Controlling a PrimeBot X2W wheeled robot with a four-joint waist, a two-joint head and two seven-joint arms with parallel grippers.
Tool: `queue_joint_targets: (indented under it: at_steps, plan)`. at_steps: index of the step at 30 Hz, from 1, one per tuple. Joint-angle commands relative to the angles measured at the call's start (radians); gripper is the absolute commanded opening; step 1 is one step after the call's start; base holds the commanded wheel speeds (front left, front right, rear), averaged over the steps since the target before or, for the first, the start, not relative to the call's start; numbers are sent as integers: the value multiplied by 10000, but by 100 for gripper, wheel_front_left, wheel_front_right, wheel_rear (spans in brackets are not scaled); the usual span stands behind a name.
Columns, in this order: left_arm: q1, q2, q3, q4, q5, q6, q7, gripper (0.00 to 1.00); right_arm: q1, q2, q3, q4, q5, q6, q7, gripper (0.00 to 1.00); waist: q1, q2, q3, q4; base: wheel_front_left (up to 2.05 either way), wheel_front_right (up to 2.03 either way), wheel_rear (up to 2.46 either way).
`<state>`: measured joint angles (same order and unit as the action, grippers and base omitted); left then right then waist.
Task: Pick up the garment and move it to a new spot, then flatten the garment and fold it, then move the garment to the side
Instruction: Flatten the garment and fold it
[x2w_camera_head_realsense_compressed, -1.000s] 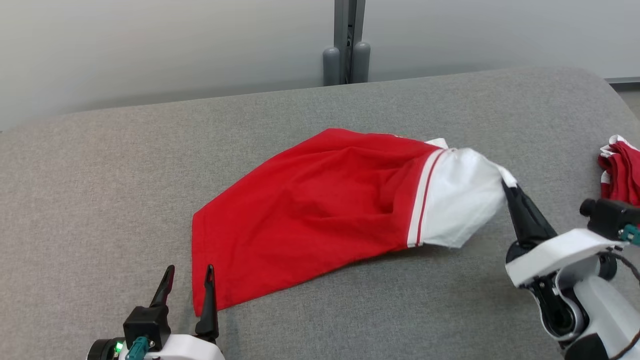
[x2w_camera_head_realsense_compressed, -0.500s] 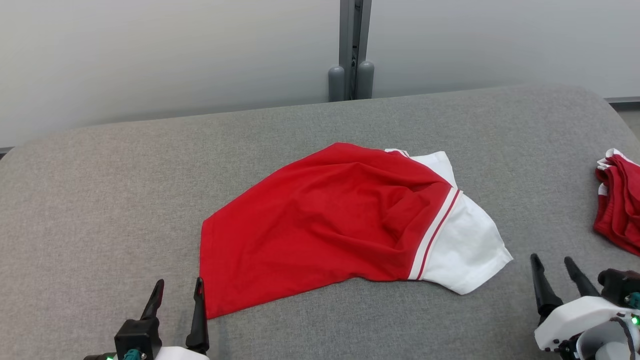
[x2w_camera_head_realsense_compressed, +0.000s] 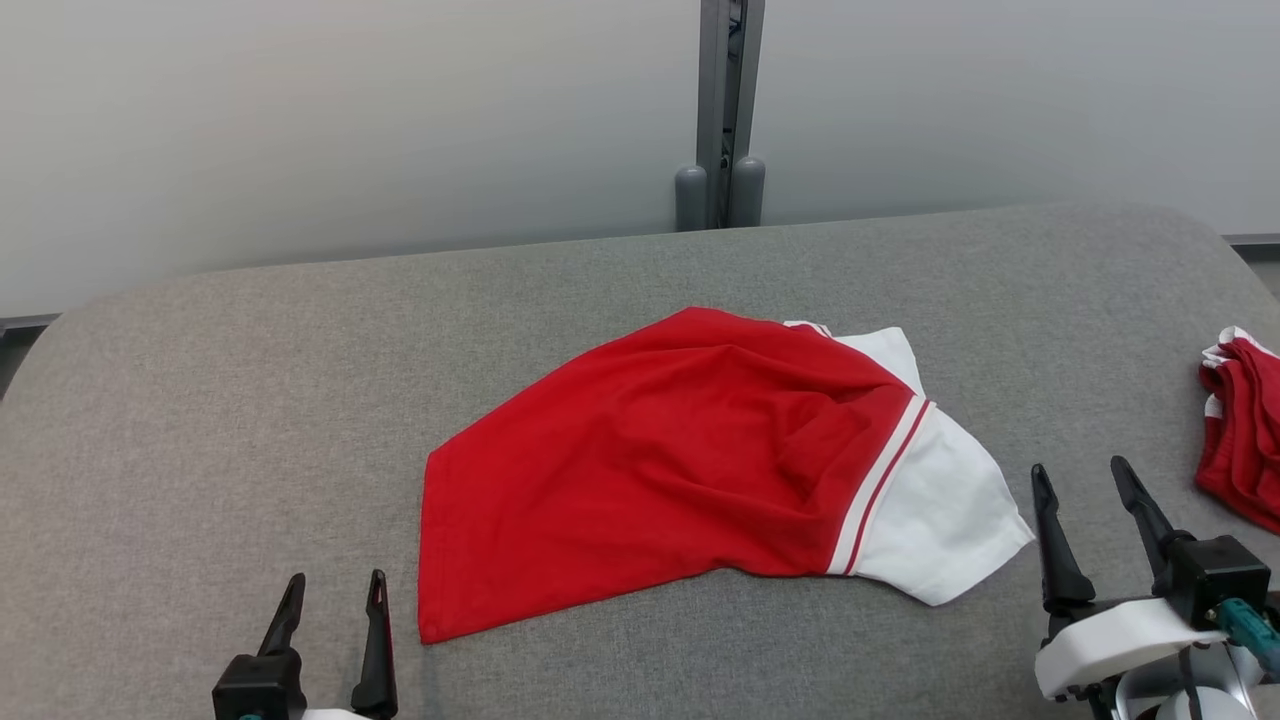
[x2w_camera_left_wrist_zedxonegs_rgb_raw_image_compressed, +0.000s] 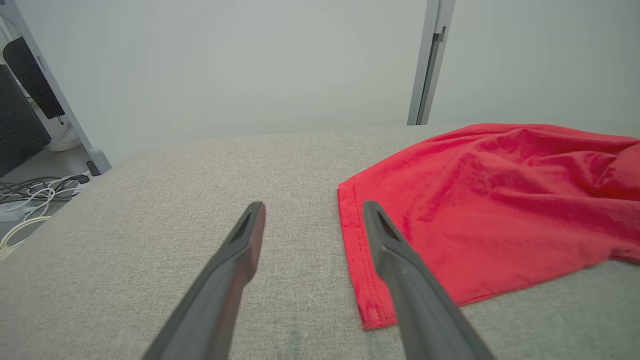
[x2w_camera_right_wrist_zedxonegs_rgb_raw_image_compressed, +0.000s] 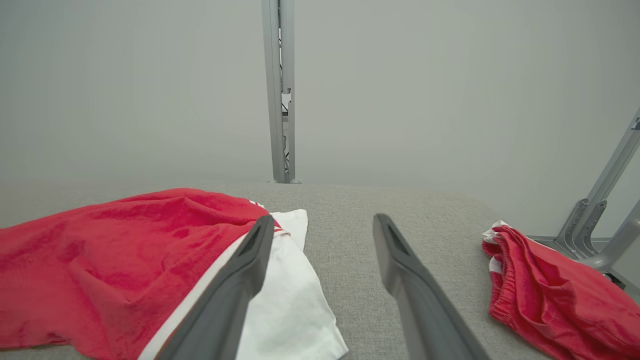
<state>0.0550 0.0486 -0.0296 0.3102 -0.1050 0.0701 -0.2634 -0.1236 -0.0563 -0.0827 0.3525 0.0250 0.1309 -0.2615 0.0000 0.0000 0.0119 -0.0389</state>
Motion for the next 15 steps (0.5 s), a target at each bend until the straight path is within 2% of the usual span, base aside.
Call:
queue_joint_targets:
  at_steps: [1,15]
  plan:
    - [90,43,62,13,99,-69,-12,100,222,11,88,-103,-152,-3,-40,100,0,0,-93,38,0,0,0]
    - [503,44,12,213,44,-134,-12,100,913,34,586,-75,297,-3,-41,100,0,0,-466,68,0,0,0]
